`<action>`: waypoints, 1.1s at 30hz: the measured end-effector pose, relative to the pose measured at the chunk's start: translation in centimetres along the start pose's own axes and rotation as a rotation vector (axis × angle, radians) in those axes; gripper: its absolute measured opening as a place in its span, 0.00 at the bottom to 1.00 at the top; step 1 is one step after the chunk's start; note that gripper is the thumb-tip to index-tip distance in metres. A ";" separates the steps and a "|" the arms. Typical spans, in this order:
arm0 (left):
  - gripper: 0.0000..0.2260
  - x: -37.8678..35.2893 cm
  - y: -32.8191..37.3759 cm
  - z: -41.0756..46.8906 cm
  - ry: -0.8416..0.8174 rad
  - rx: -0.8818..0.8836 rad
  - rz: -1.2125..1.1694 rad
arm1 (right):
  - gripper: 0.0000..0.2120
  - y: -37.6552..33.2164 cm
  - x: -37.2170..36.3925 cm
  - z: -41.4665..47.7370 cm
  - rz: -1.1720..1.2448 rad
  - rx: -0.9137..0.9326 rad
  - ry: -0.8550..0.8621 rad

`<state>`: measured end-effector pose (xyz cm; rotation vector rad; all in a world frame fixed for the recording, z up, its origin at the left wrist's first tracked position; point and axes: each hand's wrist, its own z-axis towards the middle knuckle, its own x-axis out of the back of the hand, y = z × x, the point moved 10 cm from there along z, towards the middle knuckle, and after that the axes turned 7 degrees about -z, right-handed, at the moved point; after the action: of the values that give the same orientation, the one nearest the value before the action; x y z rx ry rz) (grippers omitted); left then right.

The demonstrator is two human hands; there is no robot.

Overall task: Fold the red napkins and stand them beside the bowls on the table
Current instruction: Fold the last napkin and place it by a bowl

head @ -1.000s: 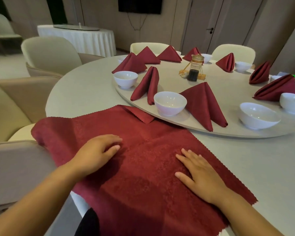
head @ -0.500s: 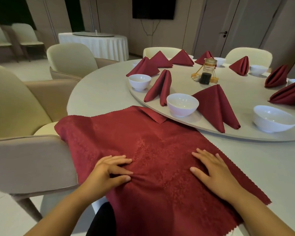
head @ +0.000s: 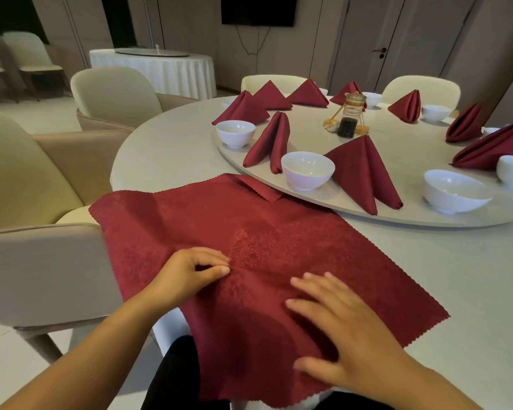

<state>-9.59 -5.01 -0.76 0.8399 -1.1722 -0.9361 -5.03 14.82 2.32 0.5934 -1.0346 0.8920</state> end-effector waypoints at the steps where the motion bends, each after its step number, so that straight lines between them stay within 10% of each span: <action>1: 0.20 -0.2 0.3 0.5 -0.012 -0.009 0.014 | 0.29 -1.3 -0.2 0.1 -0.035 0.063 0.000; 6: 0.05 -0.8 1.8 4.0 -0.006 -0.062 0.178 | 0.30 -1.6 -2.7 1.6 -0.116 0.071 -0.074; 19: 0.09 -0.5 3.9 3.3 0.119 -0.244 0.387 | 0.23 1.7 -4.2 4.6 0.265 -0.157 -0.181; 27: 0.33 -4.0 3.6 -4.4 -0.166 -0.175 0.308 | 0.05 4.6 -4.9 6.0 0.729 -0.415 -0.172; 33: 0.16 -3.0 2.9 -6.0 0.058 -0.274 0.464 | 0.07 5.1 -4.0 5.1 0.791 -0.465 -0.169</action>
<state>-3.66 -0.78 -0.42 0.3485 -1.0937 -0.6621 -12.67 12.12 0.85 -0.1678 -1.6139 1.2329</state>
